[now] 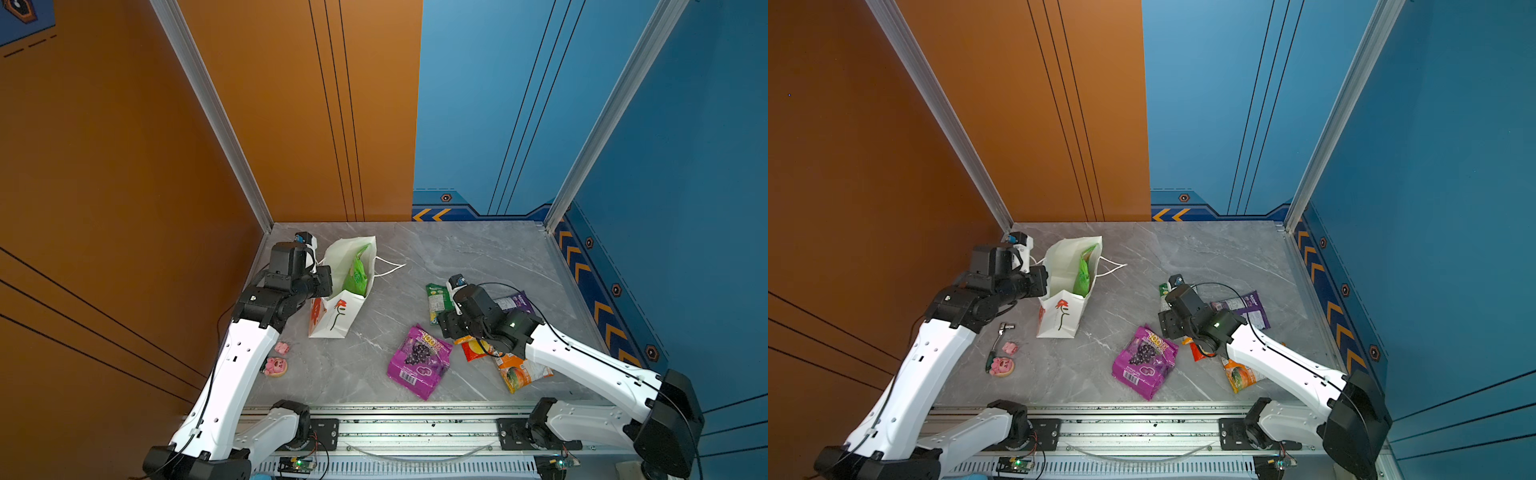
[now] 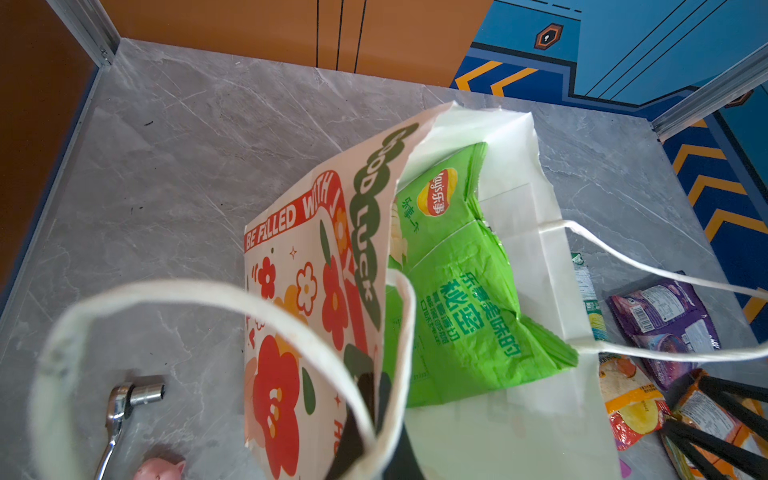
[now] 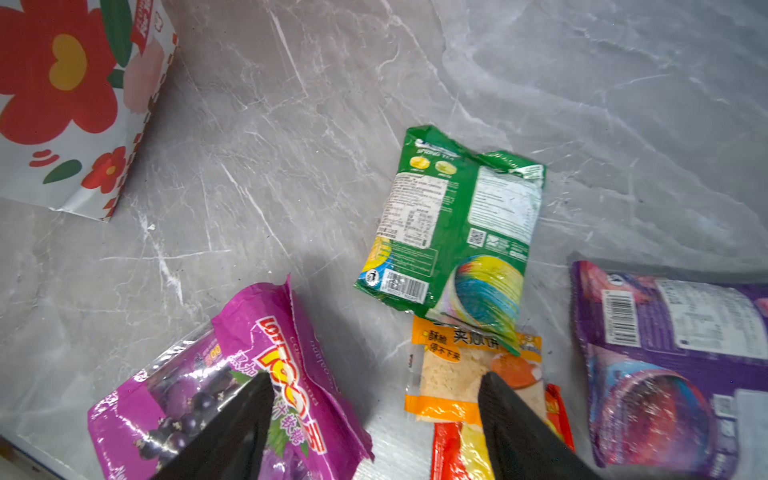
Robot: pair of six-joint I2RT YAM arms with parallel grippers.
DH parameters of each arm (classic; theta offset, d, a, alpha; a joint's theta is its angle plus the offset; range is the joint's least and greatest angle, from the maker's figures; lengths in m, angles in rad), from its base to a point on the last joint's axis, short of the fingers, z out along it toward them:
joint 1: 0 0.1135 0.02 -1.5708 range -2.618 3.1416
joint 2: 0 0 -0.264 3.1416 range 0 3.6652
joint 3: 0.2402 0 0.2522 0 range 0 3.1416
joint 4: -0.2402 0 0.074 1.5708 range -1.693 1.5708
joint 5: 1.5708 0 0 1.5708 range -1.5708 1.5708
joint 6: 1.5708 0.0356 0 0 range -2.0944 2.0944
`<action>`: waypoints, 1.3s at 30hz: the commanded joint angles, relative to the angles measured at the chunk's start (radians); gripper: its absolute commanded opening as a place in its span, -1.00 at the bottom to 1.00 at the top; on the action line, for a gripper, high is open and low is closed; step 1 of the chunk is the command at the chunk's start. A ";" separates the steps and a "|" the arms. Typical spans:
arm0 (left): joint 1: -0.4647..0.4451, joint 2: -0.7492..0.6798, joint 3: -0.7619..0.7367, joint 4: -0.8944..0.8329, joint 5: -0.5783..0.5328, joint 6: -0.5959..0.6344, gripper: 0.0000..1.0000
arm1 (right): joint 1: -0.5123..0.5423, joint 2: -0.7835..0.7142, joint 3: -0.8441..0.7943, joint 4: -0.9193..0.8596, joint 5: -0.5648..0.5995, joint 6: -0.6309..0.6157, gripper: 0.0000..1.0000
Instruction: Place the snacks into the paper bag
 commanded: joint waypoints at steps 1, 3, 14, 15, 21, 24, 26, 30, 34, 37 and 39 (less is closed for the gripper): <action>-0.002 -0.002 -0.011 0.013 -0.024 0.012 -1.00 | 0.007 0.048 -0.029 0.079 -0.095 0.019 0.60; -0.004 -0.001 -0.010 0.013 -0.023 0.012 -1.00 | 0.016 0.081 -0.030 0.091 -0.113 0.004 0.60; -0.013 0.001 -0.010 0.011 -0.029 0.013 -1.00 | 0.023 0.238 0.039 0.019 -0.108 -0.027 0.59; -0.014 0.001 -0.010 0.011 -0.028 0.013 -1.00 | 0.019 0.253 0.046 0.001 -0.096 -0.026 0.59; -0.016 0.001 -0.010 0.011 -0.032 0.015 -1.00 | -0.014 0.294 0.033 -0.027 -0.095 0.026 0.55; -0.014 0.003 -0.011 0.011 -0.032 0.015 -1.00 | -0.010 0.305 0.015 -0.043 -0.115 0.060 0.52; -0.016 0.004 -0.011 0.010 -0.032 0.015 -1.00 | -0.005 0.311 0.001 -0.057 -0.141 0.078 0.49; -0.016 0.004 -0.010 0.010 -0.032 0.016 -1.00 | 0.007 0.301 -0.027 -0.082 -0.187 0.101 0.43; -0.018 0.007 -0.010 0.008 -0.032 0.015 -1.00 | 0.013 0.269 -0.059 -0.061 -0.235 0.141 0.40; -0.020 0.004 -0.011 0.008 -0.035 0.015 -1.00 | 0.024 0.267 -0.076 -0.038 -0.244 0.163 0.31; -0.020 0.003 -0.010 0.008 -0.036 0.016 -1.00 | 0.027 0.282 -0.085 -0.017 -0.244 0.174 0.24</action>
